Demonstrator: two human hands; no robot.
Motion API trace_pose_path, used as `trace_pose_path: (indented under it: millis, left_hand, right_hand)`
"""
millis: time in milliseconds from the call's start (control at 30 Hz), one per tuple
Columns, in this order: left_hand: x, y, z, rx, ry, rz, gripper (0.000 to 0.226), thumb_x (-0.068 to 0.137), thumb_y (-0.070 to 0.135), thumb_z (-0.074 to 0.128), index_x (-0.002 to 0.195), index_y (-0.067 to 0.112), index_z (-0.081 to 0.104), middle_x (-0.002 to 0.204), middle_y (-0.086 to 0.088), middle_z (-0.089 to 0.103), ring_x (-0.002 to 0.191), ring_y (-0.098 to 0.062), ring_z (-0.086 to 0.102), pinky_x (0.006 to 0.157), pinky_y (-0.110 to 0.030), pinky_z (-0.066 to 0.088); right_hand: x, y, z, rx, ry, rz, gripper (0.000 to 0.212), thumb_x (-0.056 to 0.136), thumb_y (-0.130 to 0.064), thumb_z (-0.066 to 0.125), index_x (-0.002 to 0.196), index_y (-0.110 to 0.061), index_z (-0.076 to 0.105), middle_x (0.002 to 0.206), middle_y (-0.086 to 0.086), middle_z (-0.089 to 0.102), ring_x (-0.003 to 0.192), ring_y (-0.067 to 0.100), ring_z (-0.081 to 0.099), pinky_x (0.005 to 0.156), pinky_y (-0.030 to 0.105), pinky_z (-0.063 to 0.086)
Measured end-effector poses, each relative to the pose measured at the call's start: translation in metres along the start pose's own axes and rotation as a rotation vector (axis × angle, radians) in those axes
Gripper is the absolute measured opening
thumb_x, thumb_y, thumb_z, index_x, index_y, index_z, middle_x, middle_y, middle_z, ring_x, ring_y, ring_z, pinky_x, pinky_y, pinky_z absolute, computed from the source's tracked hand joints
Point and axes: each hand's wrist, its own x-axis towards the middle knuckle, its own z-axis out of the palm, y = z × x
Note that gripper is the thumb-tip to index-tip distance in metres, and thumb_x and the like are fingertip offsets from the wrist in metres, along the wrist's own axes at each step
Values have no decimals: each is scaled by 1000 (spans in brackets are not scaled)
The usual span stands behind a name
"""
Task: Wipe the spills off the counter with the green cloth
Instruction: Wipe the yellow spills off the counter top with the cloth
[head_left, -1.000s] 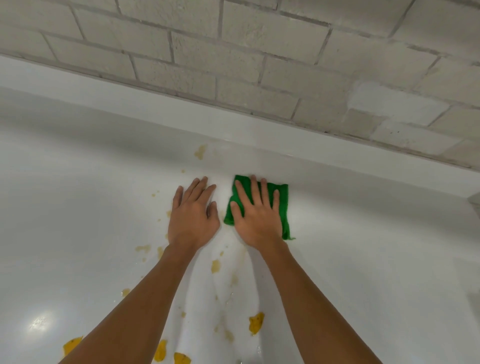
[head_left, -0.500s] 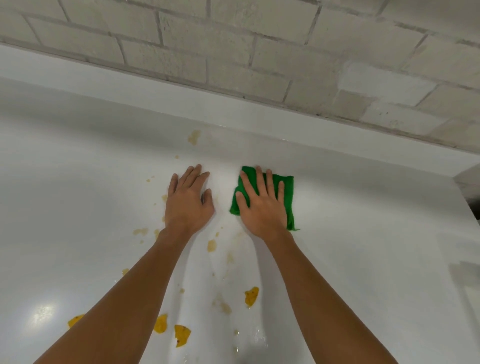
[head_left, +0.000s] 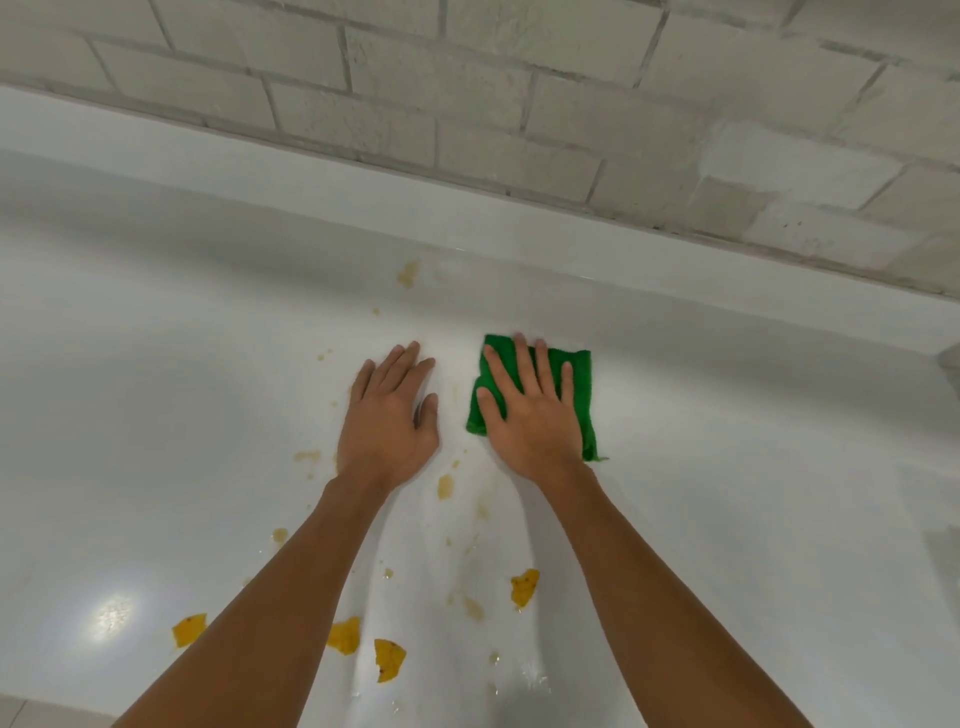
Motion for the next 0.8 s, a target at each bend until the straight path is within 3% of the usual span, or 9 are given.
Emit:
trace_pose_path:
  millis: [67, 133, 233, 367, 500, 600, 700, 800]
  left_hand:
    - [1, -3, -1, -3, 1, 11, 58, 102, 39, 38, 155, 17, 49, 168, 0, 35, 158, -16, 25, 131, -43, 13]
    - [3, -4, -1, -12, 3, 11, 57, 101, 39, 41, 153, 18, 51, 167, 0, 37, 157, -16, 28, 130, -42, 15]
    - [4, -3, -2, -24, 25, 4, 55, 99, 38, 45, 150, 19, 55, 165, 1, 41, 155, -16, 32, 129, -41, 18]
    - [3, -1, -2, -45, 42, -7, 53, 98, 33, 45, 148, 18, 57, 164, 1, 43, 154, -17, 34, 128, -40, 20]
    - [2, -4, 0, -80, 72, 6, 51, 97, 25, 47, 145, 16, 60, 161, -1, 47, 153, -17, 37, 128, -43, 22]
    - [2, -5, 0, -108, 88, 5, 50, 96, 22, 47, 143, 15, 62, 159, -2, 50, 152, -17, 38, 129, -43, 22]
    - [1, -3, -2, -117, 93, -4, 50, 95, 22, 47, 142, 15, 63, 159, -1, 50, 152, -16, 37, 129, -43, 21]
    - [0, -2, -2, -120, 94, -7, 50, 95, 21, 48, 142, 15, 63, 159, -1, 50, 152, -15, 37, 129, -42, 21]
  right_hand:
    - [-19, 6, 1, -12, 5, -146, 65, 109, -60, 14, 170, -37, 16, 180, -1, 3, 166, 25, -2, 132, 59, 3]
    - [-30, 27, -2, -5, -6, -177, 64, 110, -61, 17, 169, -39, 18, 180, -4, 4, 166, 22, -2, 133, 56, 4]
    - [-17, 42, -5, -40, 35, 43, 64, 109, -60, 17, 169, -38, 18, 180, -1, 7, 166, 26, 4, 132, 60, 7]
    - [24, -1, -4, 15, -23, 207, 64, 111, -54, 15, 170, -36, 5, 180, 4, -4, 165, 31, -9, 130, 63, -3]
    - [18, -32, 4, 5, 1, -3, 64, 110, -55, 16, 170, -34, 14, 180, 4, 3, 166, 30, 0, 130, 63, 2]
    - [-5, -2, 1, 2, 0, -157, 64, 109, -59, 18, 169, -37, 22, 179, 0, 9, 166, 25, 5, 131, 60, 8]
    - [-3, 33, -6, -29, 20, -32, 64, 108, -60, 18, 168, -38, 22, 179, 0, 11, 166, 26, 7, 131, 61, 9]
    - [23, 22, -5, -30, -27, 151, 63, 110, -56, 16, 170, -38, 9, 180, 3, 0, 165, 29, -4, 131, 62, 0]
